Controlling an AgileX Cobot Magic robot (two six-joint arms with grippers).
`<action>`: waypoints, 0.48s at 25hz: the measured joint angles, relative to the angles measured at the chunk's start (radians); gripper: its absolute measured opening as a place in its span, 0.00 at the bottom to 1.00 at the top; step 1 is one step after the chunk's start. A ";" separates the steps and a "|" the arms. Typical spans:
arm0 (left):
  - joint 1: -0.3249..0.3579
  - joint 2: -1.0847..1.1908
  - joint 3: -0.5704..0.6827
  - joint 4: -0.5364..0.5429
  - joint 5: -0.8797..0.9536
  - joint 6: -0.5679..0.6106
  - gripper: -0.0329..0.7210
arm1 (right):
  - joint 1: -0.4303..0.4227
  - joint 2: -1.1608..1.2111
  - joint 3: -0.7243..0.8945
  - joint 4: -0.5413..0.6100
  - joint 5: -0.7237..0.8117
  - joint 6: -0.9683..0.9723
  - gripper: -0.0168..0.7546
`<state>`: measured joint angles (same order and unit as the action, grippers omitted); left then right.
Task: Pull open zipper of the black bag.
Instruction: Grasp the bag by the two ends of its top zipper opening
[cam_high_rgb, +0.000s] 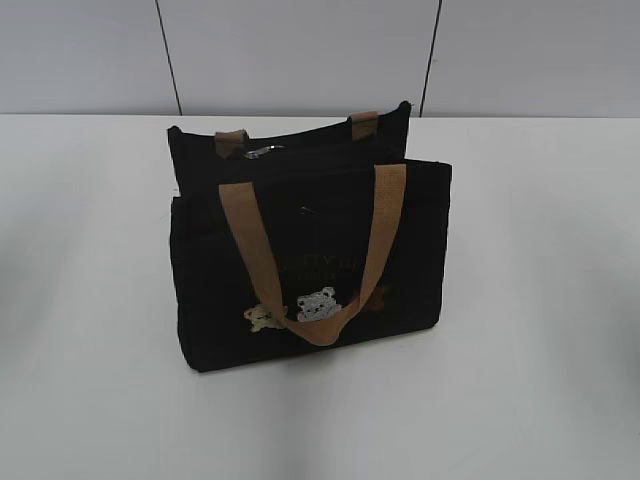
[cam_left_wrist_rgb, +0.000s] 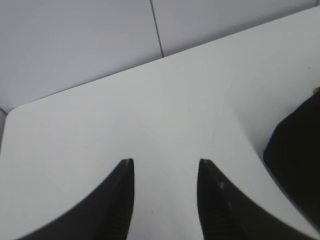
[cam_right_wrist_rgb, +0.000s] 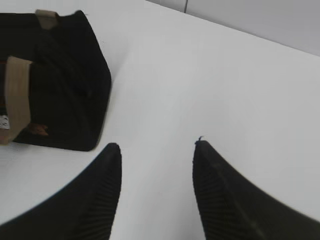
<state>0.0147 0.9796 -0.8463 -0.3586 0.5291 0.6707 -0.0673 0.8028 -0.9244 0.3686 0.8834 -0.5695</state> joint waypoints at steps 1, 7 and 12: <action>0.000 0.032 -0.019 -0.040 0.015 0.055 0.46 | 0.000 0.049 -0.029 0.030 0.002 -0.032 0.49; 0.000 0.184 -0.108 -0.314 0.097 0.404 0.46 | 0.086 0.255 -0.237 0.100 0.050 -0.174 0.49; 0.000 0.312 -0.135 -0.457 0.211 0.686 0.46 | 0.205 0.433 -0.429 0.126 0.111 -0.215 0.49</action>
<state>0.0147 1.2918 -0.9810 -0.8153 0.7404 1.3563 0.1378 1.2355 -1.3534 0.4951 0.9943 -0.7849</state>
